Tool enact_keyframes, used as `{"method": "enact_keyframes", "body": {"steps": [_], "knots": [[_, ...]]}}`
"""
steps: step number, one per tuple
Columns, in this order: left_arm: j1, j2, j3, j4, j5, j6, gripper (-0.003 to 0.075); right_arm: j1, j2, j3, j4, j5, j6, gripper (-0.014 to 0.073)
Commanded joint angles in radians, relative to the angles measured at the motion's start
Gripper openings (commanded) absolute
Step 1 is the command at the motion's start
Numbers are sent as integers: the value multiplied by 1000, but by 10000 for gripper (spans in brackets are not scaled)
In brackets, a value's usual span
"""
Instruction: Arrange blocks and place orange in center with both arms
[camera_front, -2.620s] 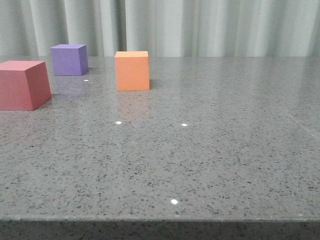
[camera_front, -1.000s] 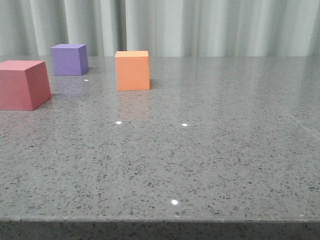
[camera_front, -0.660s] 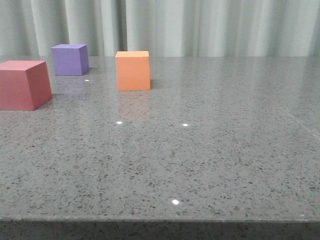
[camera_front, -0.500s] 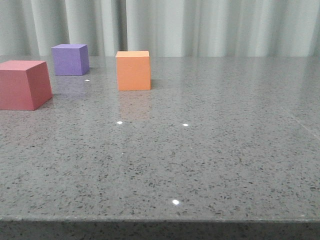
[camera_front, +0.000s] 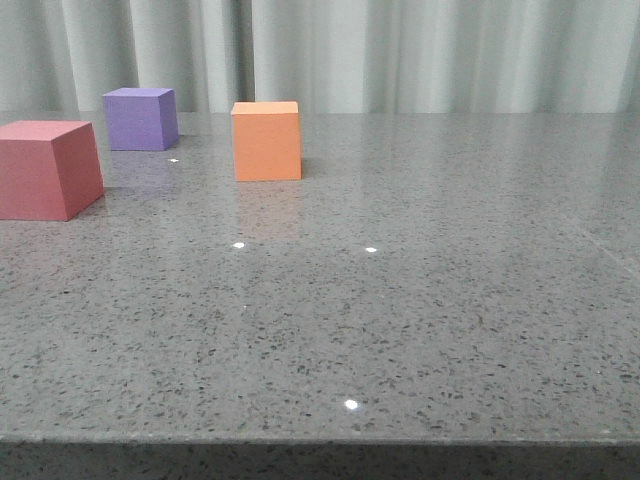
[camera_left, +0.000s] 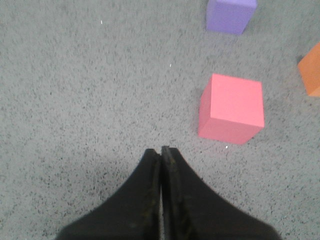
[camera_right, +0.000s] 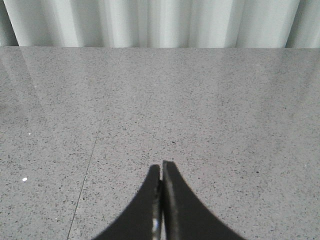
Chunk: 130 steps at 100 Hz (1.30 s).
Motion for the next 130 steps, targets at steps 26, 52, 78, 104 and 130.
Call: {"method": "enact_keyframes", "body": {"steps": [26, 52, 78, 104, 130], "knots": [[4, 34, -35, -10, -53, -1, 258, -5, 0, -21, -21, -78, 1, -67], [4, 34, -35, -49, -79, -1, 699, -5, 0, -21, -21, -78, 1, -67], [-94, 117, -106, -155, -114, -1, 652, -5, 0, -21, -21, -78, 1, -67], [-319, 372, -316, -127, -144, -52, 652, -5, 0, -21, -21, -78, 1, -67], [-513, 699, -619, 132, -76, -252, 652, -5, 0, -21, -21, -78, 1, -67]]}}
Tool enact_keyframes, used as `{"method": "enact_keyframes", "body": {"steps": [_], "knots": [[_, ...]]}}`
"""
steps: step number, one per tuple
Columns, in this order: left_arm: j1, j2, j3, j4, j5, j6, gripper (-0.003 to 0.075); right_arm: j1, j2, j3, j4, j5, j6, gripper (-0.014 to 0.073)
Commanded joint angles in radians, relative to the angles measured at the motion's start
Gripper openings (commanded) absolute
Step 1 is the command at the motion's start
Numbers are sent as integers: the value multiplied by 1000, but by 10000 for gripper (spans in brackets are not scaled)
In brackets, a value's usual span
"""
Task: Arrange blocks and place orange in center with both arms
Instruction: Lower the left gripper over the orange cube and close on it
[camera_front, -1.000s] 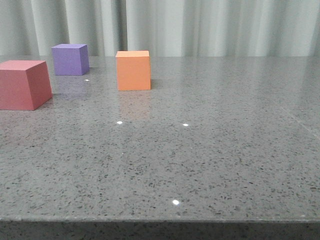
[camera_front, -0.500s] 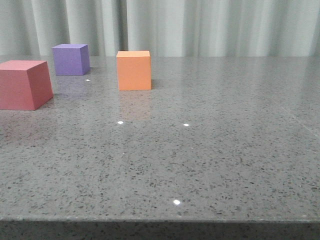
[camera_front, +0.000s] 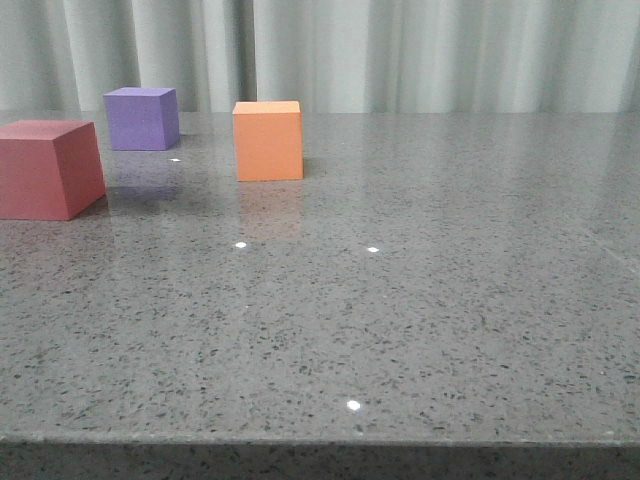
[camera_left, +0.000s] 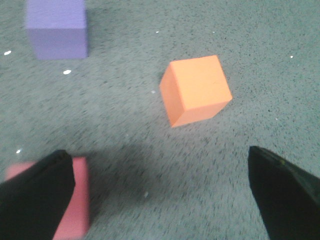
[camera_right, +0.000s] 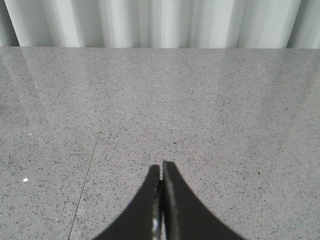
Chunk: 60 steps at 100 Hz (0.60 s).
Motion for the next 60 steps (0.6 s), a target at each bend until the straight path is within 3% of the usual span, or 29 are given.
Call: {"method": "enact_keyframes", "body": {"steps": [1, 16, 35, 60], "knots": [[-60, 68, -133, 88, -13, -70, 652, -5, 0, -21, -21, -78, 0, -67], [-117, 247, -321, 185, 66, -119, 652, -5, 0, -21, -21, -78, 0, -67], [-136, 409, -538, 204, 151, -121, 652, -5, 0, -21, -21, -78, 0, -67], [-136, 498, -622, 220, 185, -121, 652, -5, 0, -21, -21, -78, 0, -67]]}}
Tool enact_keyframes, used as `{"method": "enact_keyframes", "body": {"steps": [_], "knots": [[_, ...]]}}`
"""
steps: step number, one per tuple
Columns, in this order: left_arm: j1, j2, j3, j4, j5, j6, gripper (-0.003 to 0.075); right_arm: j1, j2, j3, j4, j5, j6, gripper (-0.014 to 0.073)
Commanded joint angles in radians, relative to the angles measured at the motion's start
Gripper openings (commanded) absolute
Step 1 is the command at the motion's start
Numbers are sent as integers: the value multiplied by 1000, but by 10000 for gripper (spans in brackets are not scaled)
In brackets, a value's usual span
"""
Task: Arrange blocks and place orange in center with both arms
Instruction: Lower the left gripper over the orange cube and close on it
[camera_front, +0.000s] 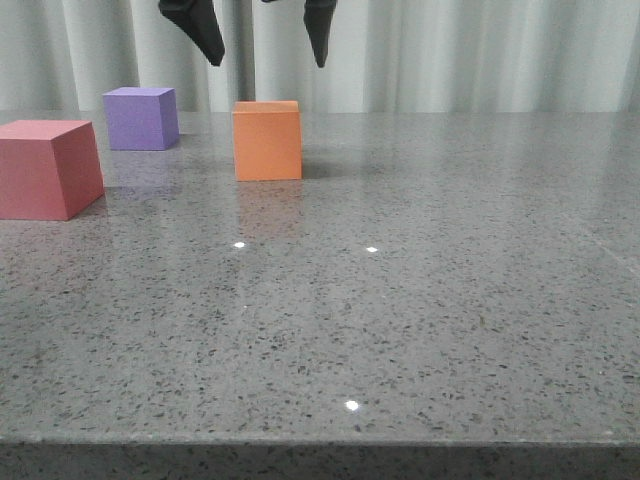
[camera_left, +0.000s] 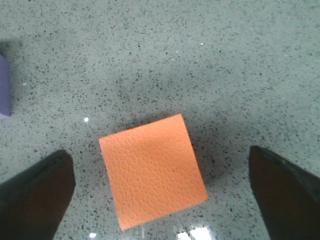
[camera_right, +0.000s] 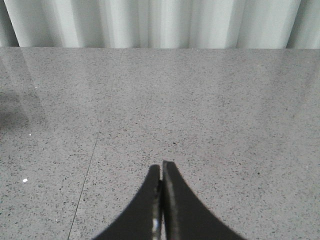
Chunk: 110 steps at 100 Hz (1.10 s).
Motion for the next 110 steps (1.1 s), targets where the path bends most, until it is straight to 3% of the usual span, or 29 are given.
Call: {"method": "enact_keyframes", "body": {"steps": [1, 22, 64, 74, 93, 110], "knots": [[-7, -42, -40, 24, -28, -9, 652, -5, 0, -21, -21, -76, 0, -67], [-7, -4, -40, 94, -30, -60, 652, -5, 0, -21, -21, -76, 0, -67], [-7, 80, -40, 86, -32, -60, 645, -5, 0, -21, -21, -76, 0, -67], [-9, 81, -42, 83, -29, -60, 579, -5, 0, -21, -21, -76, 0, -67], [-9, 80, -71, 82, 20, -51, 375, -5, 0, -21, -21, -76, 0, -67], [-9, 65, -107, 82, 61, -15, 323, -5, 0, -21, -21, -76, 0, -67]]}}
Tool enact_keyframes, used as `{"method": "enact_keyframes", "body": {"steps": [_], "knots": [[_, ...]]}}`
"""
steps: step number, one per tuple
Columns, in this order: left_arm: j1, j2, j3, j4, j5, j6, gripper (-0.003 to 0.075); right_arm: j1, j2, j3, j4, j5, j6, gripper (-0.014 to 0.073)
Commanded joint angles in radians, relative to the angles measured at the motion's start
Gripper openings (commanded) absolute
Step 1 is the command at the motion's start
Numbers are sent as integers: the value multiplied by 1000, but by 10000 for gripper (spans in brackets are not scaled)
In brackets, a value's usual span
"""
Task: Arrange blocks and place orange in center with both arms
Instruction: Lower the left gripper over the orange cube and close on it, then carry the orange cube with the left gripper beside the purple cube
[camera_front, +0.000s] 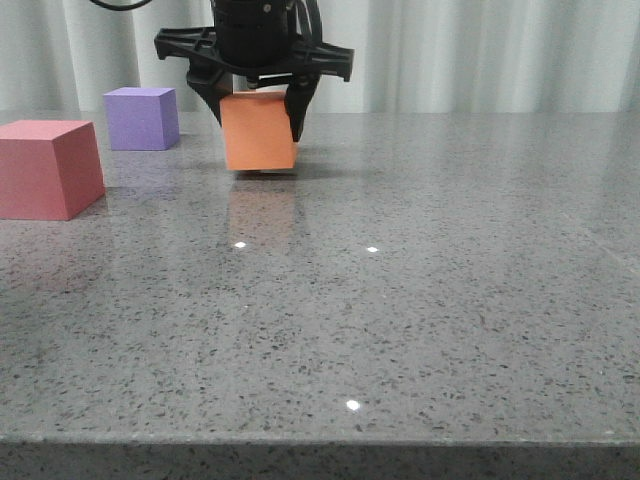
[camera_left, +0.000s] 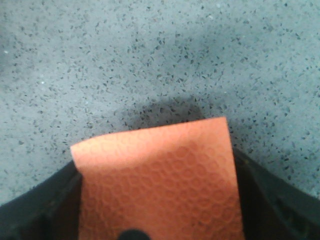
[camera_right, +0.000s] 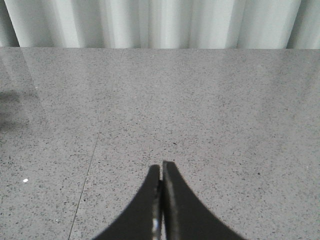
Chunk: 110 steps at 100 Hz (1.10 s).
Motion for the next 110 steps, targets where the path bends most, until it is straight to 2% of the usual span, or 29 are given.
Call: {"method": "enact_keyframes", "body": {"steps": [1, 23, 59, 90, 110], "knots": [[-7, -79, -51, 16, -4, 27, 323, -5, 0, -21, -21, -76, 0, -67], [8, -165, -58, 27, 35, 114, 323, -5, 0, -21, -21, -76, 0, -67], [158, -300, 1, -34, 69, 255, 322, -5, 0, -21, -21, -76, 0, -67], [283, -387, 237, -100, -80, 300, 322, -5, 0, -21, -21, -76, 0, -67], [324, -389, 313, -186, -198, 338, 322, -5, 0, -21, -21, -76, 0, -67]]}}
